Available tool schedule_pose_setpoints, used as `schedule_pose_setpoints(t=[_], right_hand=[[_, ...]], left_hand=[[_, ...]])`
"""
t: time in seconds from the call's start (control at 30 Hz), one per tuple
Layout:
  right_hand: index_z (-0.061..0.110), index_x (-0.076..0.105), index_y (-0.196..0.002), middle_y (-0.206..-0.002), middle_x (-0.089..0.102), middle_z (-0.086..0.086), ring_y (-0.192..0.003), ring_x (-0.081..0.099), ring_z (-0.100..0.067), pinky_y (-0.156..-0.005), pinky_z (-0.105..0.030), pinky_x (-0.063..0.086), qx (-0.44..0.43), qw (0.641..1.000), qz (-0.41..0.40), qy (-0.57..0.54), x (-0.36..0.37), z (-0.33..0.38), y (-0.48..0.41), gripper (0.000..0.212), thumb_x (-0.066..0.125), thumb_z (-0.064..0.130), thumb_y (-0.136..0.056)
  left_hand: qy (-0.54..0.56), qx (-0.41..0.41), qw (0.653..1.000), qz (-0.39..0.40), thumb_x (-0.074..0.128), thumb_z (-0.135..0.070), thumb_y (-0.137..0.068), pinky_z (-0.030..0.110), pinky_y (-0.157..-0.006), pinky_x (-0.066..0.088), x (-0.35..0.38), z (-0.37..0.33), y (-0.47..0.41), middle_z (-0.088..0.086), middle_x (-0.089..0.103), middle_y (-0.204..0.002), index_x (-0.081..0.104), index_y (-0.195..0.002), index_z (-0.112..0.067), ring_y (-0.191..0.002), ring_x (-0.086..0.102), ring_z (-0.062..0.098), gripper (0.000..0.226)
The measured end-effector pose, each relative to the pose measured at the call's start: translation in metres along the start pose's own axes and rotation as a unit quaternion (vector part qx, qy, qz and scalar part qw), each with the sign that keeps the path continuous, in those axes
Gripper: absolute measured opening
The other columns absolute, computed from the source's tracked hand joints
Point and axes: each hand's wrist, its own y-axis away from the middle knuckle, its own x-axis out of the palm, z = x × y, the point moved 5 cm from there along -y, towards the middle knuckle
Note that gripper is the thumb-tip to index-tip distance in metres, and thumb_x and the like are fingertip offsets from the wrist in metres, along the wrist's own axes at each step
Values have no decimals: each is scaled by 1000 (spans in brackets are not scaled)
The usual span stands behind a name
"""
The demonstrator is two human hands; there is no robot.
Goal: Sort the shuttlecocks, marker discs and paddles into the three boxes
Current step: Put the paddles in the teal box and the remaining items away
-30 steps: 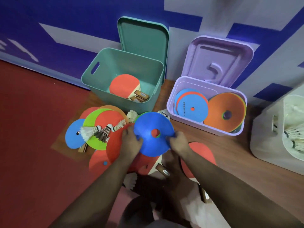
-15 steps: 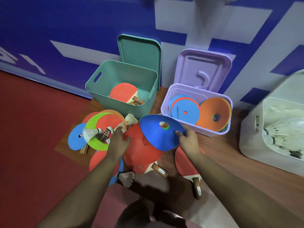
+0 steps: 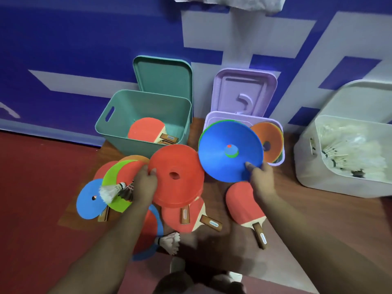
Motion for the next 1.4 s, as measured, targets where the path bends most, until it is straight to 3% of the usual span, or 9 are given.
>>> schedule_pose_setpoints(t=[0.27, 0.5, 0.6, 0.7, 0.8, 0.97, 1.07, 1.2, 1.4], right_hand=[[6, 63, -112, -111, 69, -13, -95, 68, -31, -81, -46, 55, 51, 994, 68, -73, 51, 13, 36, 25, 57, -3, -90], [10, 56, -117, -115, 65, -4, -103, 63, -23, -91, -46, 53, 25, 993, 64, 100, 69, 3, 56, 36, 61, 12, -81], [13, 45, -121, -122, 59, -6, -109, 60, -24, -93, -54, 51, 47, 991, 84, 95, 64, -4, 57, 51, 61, 16, -72], [14, 38, -126, -116, 55, -1, -103, 59, -20, -88, -45, 52, 15, 993, 64, 101, 51, 10, 54, 51, 58, 7, -79], [13, 42, -127, -115, 59, -3, -103, 61, -21, -87, -44, 53, -13, 996, 28, 79, 29, 20, 38, 45, 56, 2, -86], [24, 47, -121, -119, 64, 1, -108, 65, -22, -90, -52, 55, 32, 994, 91, 49, 0, 29, 7, 42, 62, 28, -81], [22, 50, -122, -115, 64, 5, -105, 65, -17, -88, -43, 56, -7, 992, 92, 84, -25, 48, -22, 40, 57, 18, -83], [11, 46, -126, -110, 61, 3, -99, 60, -19, -82, -34, 49, -97, 971, 27, 217, -57, 76, -63, 41, 50, 7, -85], [9, 41, -109, -103, 59, -16, -87, 60, -38, -72, -48, 49, -158, 919, 18, 362, -79, 77, -117, 20, 46, 16, -91]], left_hand=[[159, -1, 981, 111, 50, -6, -95, 39, -81, 46, 0, -25, -27, 6, 65, -87, 60, -92, -15, -90, 60, 26, 13], [392, -50, 889, 230, 46, -20, -102, 47, -97, 49, 6, -65, -1, 3, 69, -120, 67, -99, -39, -112, 64, 26, 29], [393, -23, 874, 287, 44, -32, -103, 41, -101, 47, 19, -75, 8, -3, 68, -122, 63, -116, -31, -117, 62, 18, 23], [400, -31, 855, 328, 38, -57, -97, 39, -104, 44, 40, -89, 16, -1, 65, -128, 60, -129, -21, -123, 58, 16, 52], [411, -36, 839, 354, 52, -44, -94, 44, -103, 46, 61, -108, 24, 2, 65, -128, 56, -130, -22, -120, 60, 21, 42], [399, -38, 863, 306, 55, -28, -98, 42, -91, 54, 101, -141, 22, -5, 72, -109, 62, -113, -29, -100, 69, 17, 17], [349, -33, 903, 250, 53, -34, -99, 29, -73, 56, 129, -164, 14, -12, 70, -92, 61, -96, -30, -80, 68, 7, 10], [245, -35, 940, 236, 64, -30, -85, 31, -62, 46, 175, -184, -6, 12, 62, -86, 52, -86, -23, -71, 57, 21, 14], [160, 23, 949, 272, 57, -28, -94, 35, -81, 50, 241, -231, -8, 1, 66, -99, 59, -107, -16, -94, 65, 23, 18]])
